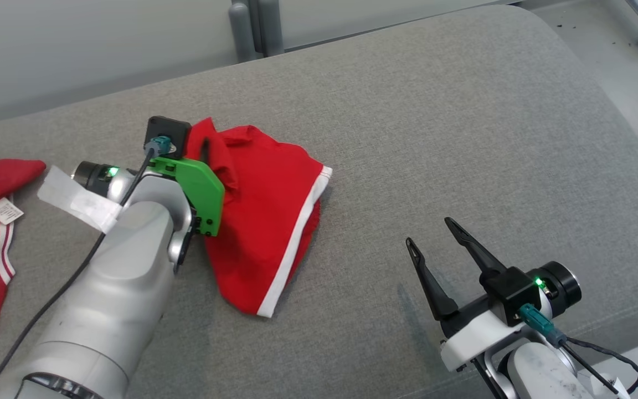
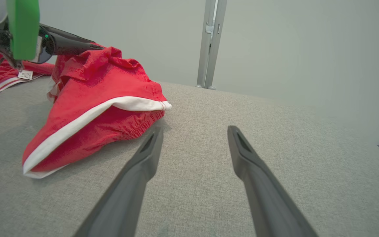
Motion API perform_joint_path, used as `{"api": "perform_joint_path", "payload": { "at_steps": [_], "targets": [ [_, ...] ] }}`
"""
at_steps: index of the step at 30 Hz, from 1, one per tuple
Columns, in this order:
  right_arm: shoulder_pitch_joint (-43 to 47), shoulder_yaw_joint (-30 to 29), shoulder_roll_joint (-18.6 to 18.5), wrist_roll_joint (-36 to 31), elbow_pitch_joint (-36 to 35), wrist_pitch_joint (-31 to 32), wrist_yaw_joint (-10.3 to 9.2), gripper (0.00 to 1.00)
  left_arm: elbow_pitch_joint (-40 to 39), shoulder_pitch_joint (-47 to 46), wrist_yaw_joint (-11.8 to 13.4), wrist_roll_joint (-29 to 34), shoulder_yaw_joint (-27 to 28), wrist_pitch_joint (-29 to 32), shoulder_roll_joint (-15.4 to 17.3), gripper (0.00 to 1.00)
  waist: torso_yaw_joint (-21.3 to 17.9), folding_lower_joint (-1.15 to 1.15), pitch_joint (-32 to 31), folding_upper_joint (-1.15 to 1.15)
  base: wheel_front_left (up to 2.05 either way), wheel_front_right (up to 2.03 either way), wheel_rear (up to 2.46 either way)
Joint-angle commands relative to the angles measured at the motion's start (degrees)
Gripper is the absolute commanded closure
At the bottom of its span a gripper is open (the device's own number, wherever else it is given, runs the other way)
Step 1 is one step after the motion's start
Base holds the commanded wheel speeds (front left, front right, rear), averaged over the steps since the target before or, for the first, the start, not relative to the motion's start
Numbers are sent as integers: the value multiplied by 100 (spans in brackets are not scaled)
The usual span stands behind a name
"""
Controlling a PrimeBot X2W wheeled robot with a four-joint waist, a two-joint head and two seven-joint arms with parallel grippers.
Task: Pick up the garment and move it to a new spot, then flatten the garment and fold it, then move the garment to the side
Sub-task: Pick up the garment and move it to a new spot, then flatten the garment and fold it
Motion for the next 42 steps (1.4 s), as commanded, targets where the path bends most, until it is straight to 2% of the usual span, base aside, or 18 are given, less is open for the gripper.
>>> {"api": "perform_joint_path", "payload": {
  "at_steps": [1, 9, 18, 23, 32, 36, 42],
  "targets": [
    [-102, 54, -42, 77, 92, -20, -1, 0, 52, -11, -50, -75, 39, -76, -117, 0, 169, 0, -87, 0, 0, 0, 0],
    [-450, 162, -126, 575, 762, -20, -1, 0, 69, 135, -276, -673, 443, -634, -456, 0, 691, 0, -302, 0, 0, 0, 0],
    [-1185, 179, -290, 1343, 2189, 88, -1, 0, -869, 1104, -281, -1025, 652, -1157, -556, 0, 1356, 0, -492, 0, 0, 0, 0],
    [-1598, 41, -319, 1902, 2644, 328, -1, 0, -1789, 1943, 48, -882, 672, -1210, -451, 0, 1705, 0, -464, 0, 0, 0, 0],
    [-2063, 34, -500, 2929, 3127, 899, -1, 0, -4040, 3614, 969, -176, 975, -1213, 27, 0, 2086, 0, -397, 0, 0, 0, 0],
    [-2283, 19, -527, 3164, 3360, 1041, -1, 0, -4580, 4078, 1138, -46, 1142, -1212, 129, 0, 2182, 0, -349, 0, 0, 0, 0],
    [-2419, 98, -540, 3440, 3663, 1359, -1, 0, -4667, 4418, 1266, -67, 1244, -1195, 269, 0, 2272, 0, -339, 0, 0, 0, 0]
  ]
}}
